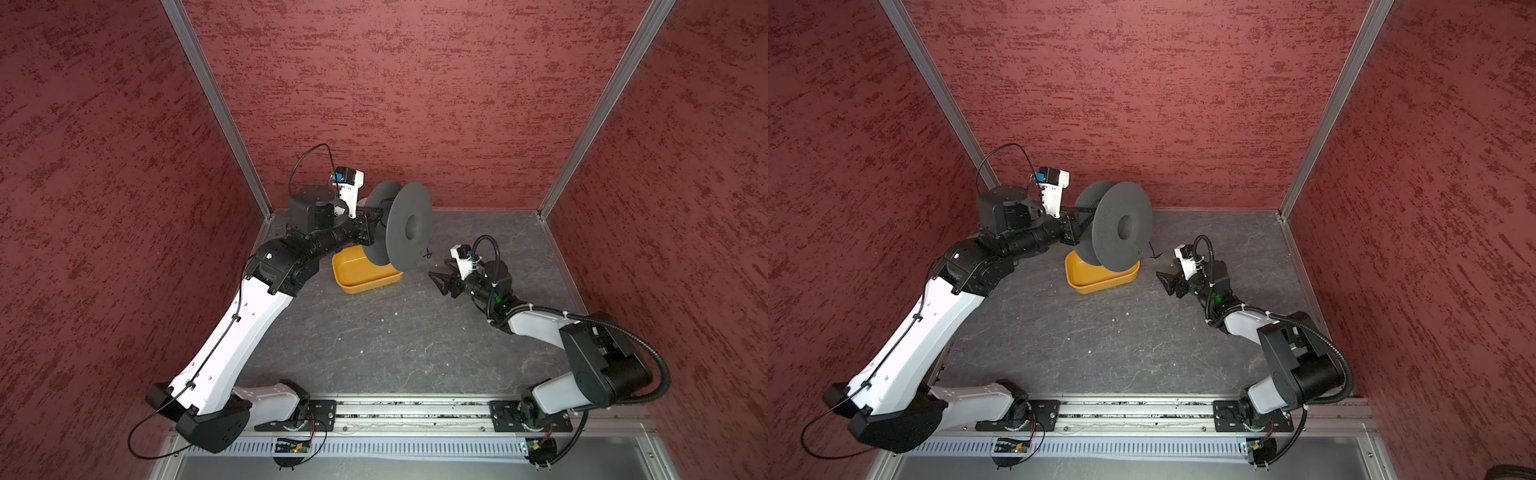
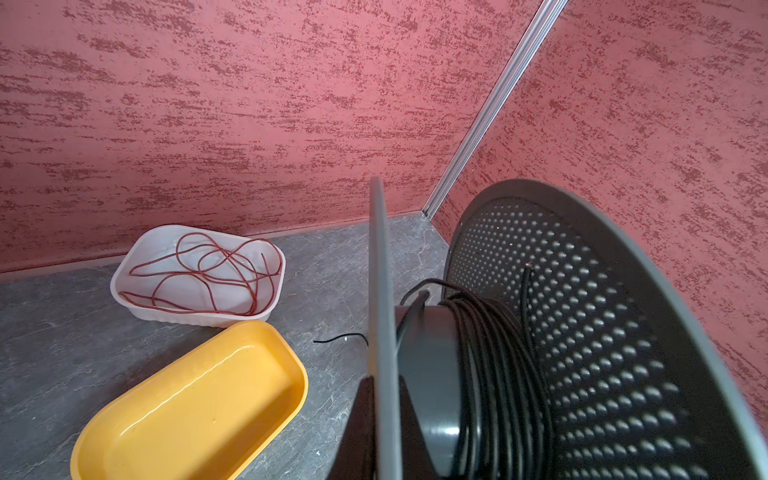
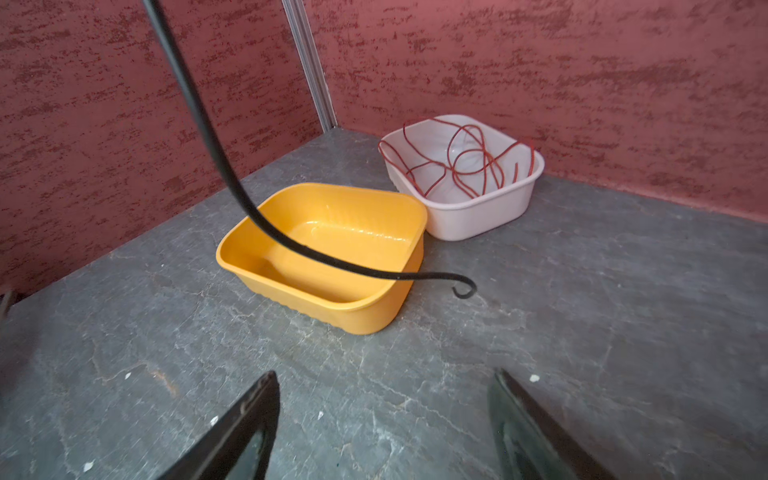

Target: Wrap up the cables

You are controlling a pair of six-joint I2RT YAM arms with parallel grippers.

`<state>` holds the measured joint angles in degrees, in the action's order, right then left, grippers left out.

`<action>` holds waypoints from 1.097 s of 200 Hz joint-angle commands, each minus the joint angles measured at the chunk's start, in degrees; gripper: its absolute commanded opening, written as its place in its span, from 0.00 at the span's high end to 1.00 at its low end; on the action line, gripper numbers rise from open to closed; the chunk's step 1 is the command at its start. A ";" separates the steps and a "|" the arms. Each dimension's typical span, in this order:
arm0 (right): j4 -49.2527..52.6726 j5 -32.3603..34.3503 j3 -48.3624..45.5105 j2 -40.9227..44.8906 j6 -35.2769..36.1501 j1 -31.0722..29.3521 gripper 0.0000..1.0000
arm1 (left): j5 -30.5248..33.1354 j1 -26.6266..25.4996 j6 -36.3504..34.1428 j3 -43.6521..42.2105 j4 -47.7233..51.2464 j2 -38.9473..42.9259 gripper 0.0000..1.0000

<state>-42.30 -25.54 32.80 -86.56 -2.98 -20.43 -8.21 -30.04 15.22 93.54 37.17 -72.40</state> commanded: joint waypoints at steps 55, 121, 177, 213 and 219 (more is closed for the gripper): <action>-15.43 3.12 1.61 -10.07 -3.56 -0.14 0.23 | -2.13 0.59 2.27 0.31 -5.65 2.53 0.97; -19.47 -1.82 7.85 -17.90 -8.46 -0.27 0.26 | -4.65 0.56 4.24 -0.48 -6.56 3.67 0.97; -22.89 0.26 11.94 -23.38 -12.48 -1.29 0.77 | -4.62 0.71 4.55 -0.98 -6.67 3.68 0.97; -20.56 0.58 10.71 -22.15 -11.71 -2.17 0.98 | -4.71 1.30 4.80 -1.86 -7.52 3.69 0.97; -20.45 0.55 10.08 -21.76 -11.61 -2.28 0.98 | -4.84 1.44 4.89 -2.03 -7.66 3.59 0.97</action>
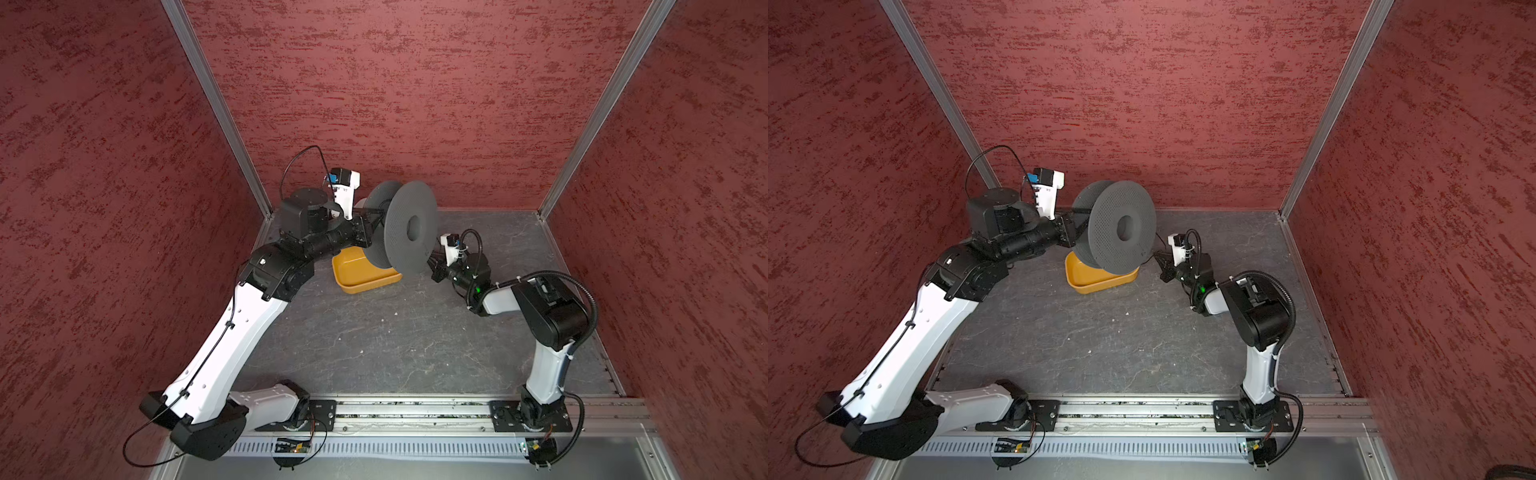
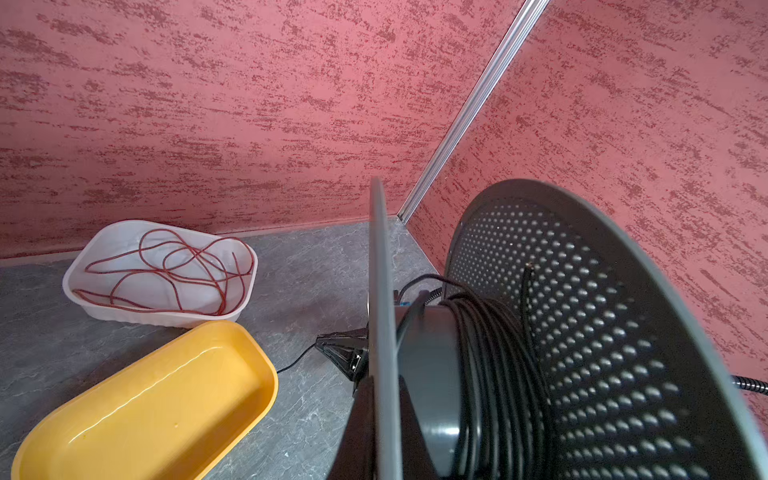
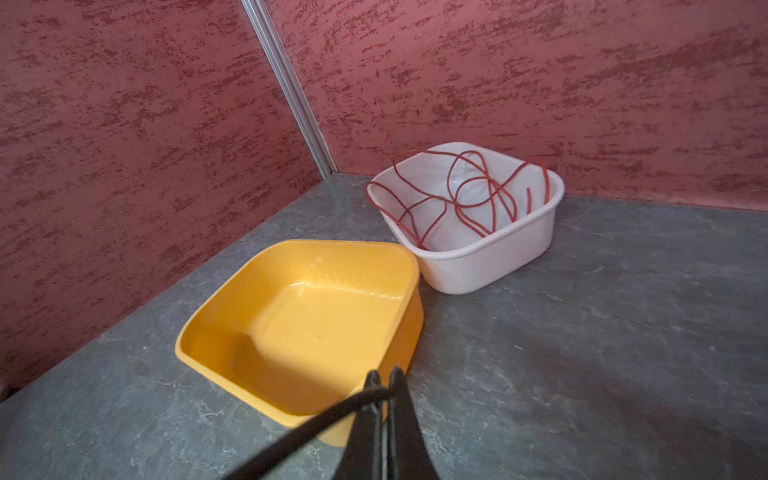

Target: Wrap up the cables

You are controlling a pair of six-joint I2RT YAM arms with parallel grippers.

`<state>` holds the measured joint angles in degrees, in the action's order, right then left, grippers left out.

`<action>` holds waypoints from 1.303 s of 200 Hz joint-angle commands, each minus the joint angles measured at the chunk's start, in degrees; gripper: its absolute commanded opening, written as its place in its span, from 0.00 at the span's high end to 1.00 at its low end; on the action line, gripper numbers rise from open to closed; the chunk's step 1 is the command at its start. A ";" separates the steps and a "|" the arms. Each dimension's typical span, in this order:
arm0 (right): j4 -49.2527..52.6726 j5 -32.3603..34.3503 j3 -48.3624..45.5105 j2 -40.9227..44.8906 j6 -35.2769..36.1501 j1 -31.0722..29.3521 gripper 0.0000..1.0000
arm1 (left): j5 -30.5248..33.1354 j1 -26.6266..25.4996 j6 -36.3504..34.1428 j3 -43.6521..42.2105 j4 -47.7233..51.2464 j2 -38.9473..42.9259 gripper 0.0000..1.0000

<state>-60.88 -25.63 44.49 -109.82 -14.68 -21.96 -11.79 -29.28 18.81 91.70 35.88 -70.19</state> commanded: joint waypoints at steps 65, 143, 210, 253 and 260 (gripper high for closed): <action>-1.04 1.09 -5.59 4.46 1.49 -1.56 0.50 | -2.23 1.50 2.11 -1.09 -7.36 1.46 0.97; -3.29 -0.71 -3.65 3.19 0.84 -1.59 0.31 | -3.29 1.59 2.73 -1.26 -6.79 3.75 0.97; -3.91 -6.33 0.41 0.97 -1.40 -1.60 0.34 | -3.44 1.60 2.99 -1.26 -6.82 3.94 0.97; -2.35 -5.87 1.40 0.50 -2.89 -1.73 0.87 | -2.39 1.72 2.81 -1.22 -6.92 3.66 0.97; -0.93 -4.52 1.35 0.71 -2.84 -1.88 0.95 | -2.15 1.84 2.70 -1.34 -7.01 3.53 0.96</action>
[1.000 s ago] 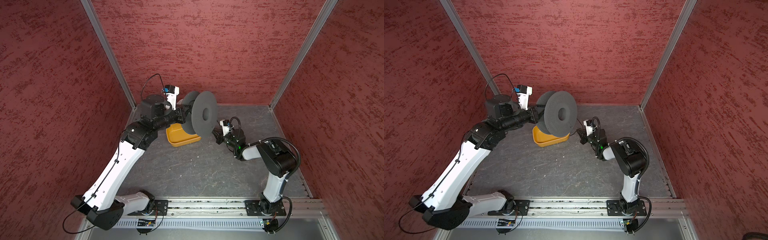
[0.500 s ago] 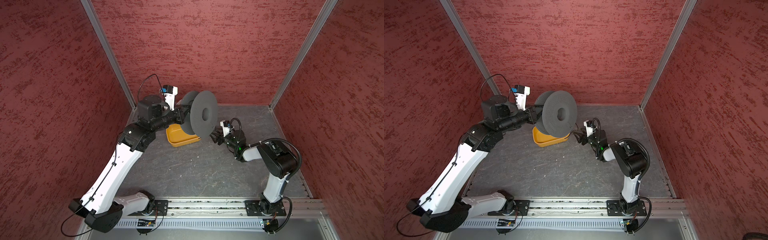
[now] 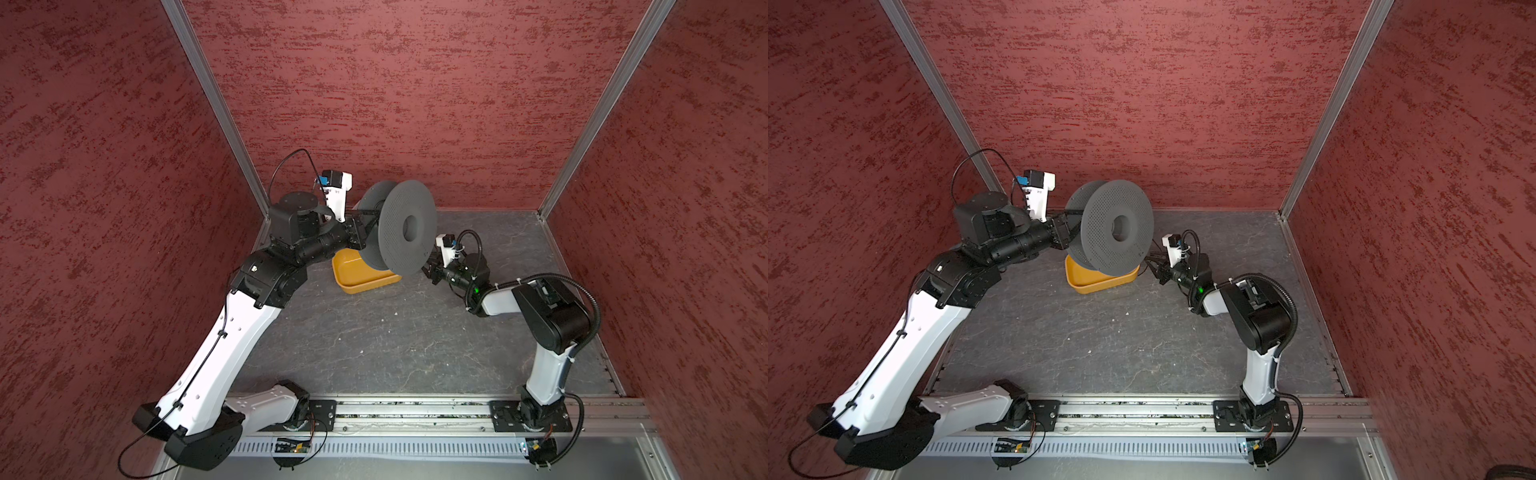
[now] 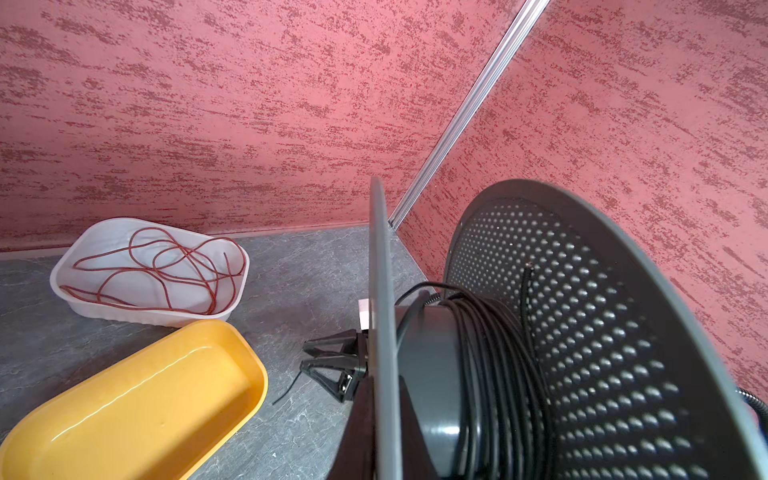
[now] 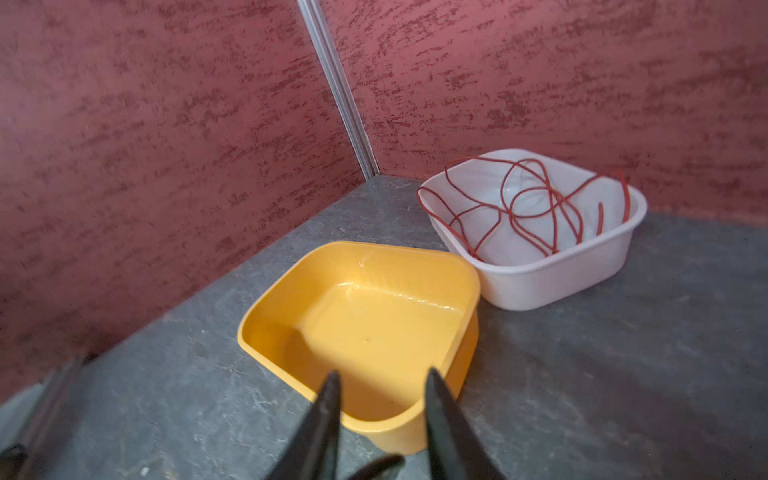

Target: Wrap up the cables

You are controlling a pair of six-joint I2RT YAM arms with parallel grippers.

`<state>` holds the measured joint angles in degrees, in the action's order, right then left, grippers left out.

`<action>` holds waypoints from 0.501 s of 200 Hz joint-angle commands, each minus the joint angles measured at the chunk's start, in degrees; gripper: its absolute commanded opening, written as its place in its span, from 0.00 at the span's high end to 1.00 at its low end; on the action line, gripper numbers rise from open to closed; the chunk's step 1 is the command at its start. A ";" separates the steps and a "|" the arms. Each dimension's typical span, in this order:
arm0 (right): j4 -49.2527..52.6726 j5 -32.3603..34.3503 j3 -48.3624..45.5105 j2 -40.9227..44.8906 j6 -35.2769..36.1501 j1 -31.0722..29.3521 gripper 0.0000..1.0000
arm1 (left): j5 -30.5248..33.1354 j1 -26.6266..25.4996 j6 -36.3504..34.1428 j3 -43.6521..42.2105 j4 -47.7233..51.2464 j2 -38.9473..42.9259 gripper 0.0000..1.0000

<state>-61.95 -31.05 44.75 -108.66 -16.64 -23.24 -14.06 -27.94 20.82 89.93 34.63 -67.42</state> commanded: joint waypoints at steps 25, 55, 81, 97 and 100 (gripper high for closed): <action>10.05 8.89 1.12 2.48 3.98 -2.64 1.00 | 0.57 2.31 1.36 0.63 -5.84 -0.87 0.96; 21.41 18.50 0.79 6.08 11.41 -6.59 1.00 | 4.19 5.47 5.21 -0.31 -7.37 -2.23 0.98; 26.75 26.43 -0.58 8.97 16.11 -11.43 1.00 | 10.95 7.66 7.43 -1.23 -7.56 -3.04 0.98; 30.30 32.66 -0.54 10.72 18.91 -15.10 1.00 | 15.17 7.99 7.75 -2.13 -8.30 -3.47 0.98; 30.85 33.62 -0.58 11.02 19.42 -15.65 1.00 | 15.89 8.04 7.73 -2.31 -8.62 -3.55 0.99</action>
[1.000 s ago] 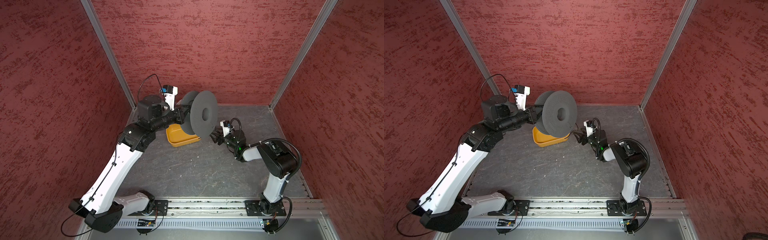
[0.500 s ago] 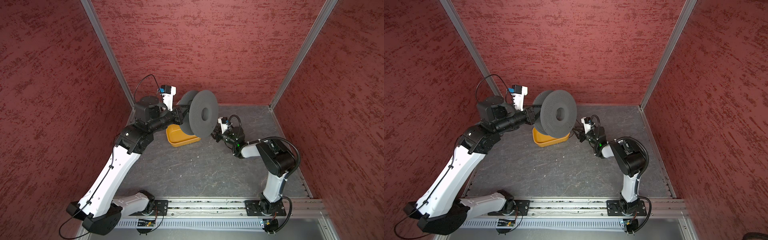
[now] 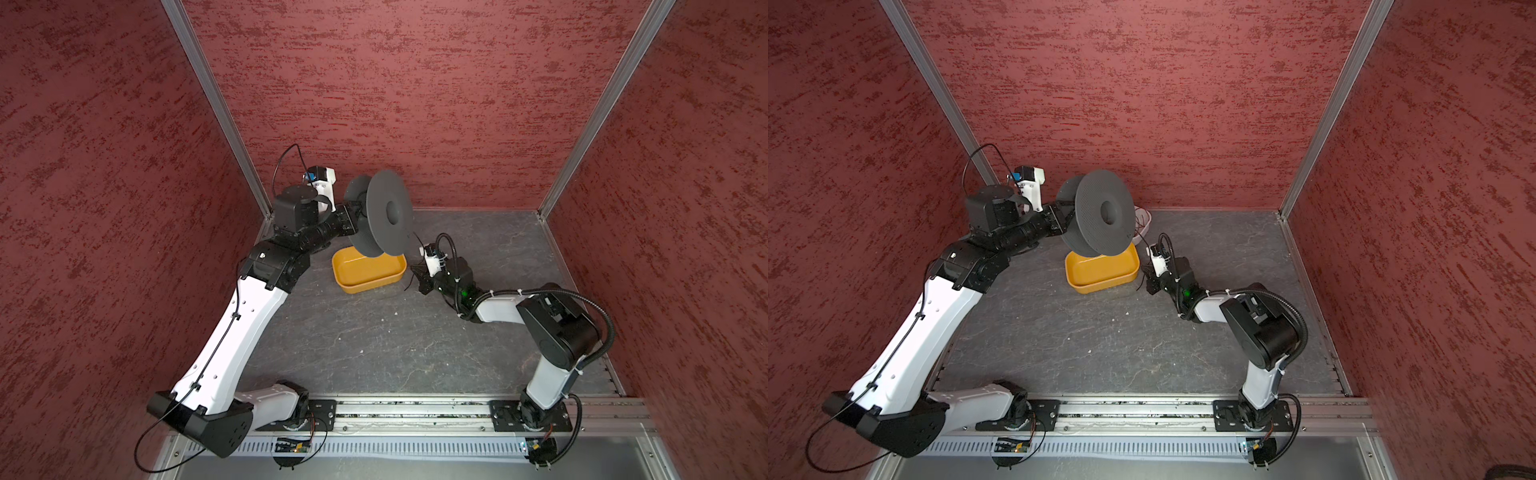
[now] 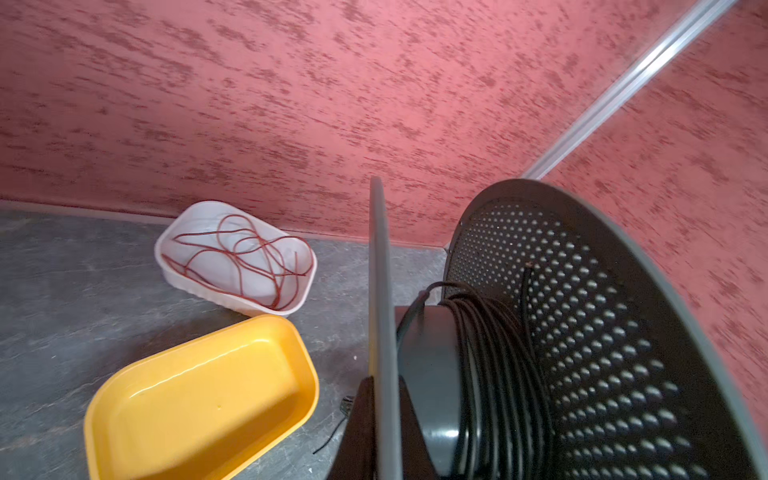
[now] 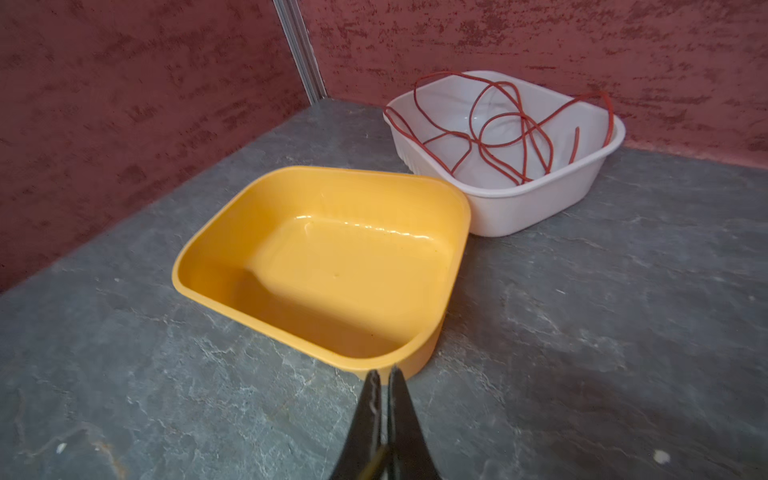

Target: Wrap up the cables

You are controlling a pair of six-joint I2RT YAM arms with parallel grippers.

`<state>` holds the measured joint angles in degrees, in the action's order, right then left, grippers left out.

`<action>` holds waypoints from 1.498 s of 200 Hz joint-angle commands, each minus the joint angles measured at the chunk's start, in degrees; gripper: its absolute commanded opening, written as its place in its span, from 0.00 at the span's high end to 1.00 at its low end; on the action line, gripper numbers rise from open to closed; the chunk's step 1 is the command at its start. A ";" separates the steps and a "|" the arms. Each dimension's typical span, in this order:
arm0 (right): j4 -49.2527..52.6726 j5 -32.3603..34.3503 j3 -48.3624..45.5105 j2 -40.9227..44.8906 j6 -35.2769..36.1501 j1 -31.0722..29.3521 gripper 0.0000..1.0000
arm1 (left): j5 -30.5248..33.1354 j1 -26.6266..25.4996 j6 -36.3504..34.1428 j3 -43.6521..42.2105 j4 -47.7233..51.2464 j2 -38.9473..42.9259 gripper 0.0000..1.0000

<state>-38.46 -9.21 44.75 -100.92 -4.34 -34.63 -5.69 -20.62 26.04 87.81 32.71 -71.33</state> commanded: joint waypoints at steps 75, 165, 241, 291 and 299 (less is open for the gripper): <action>12.50 33.47 3.01 7.40 21.65 -18.90 1.00 | 19.52 -1.55 -1.23 -0.72 -7.56 -5.66 1.00; 23.09 37.93 13.77 14.66 29.91 -24.04 1.00 | 29.32 -9.88 -14.81 1.33 -0.72 -11.42 1.00; 46.45 29.20 29.82 16.43 22.24 -17.31 1.00 | 14.87 -11.45 -21.76 -2.40 1.20 -10.04 1.00; 54.72 29.84 37.76 14.29 17.48 -10.56 1.00 | 8.59 -11.39 -24.60 -4.86 0.39 -8.17 1.00; 55.98 30.13 39.03 13.44 16.84 -9.54 1.00 | 7.20 -11.45 -24.77 -5.00 0.13 -7.95 1.00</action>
<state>11.51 20.88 79.81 -85.62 15.75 -46.63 6.83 -31.86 3.22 82.48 36.40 -82.59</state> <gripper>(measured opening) 0.060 0.085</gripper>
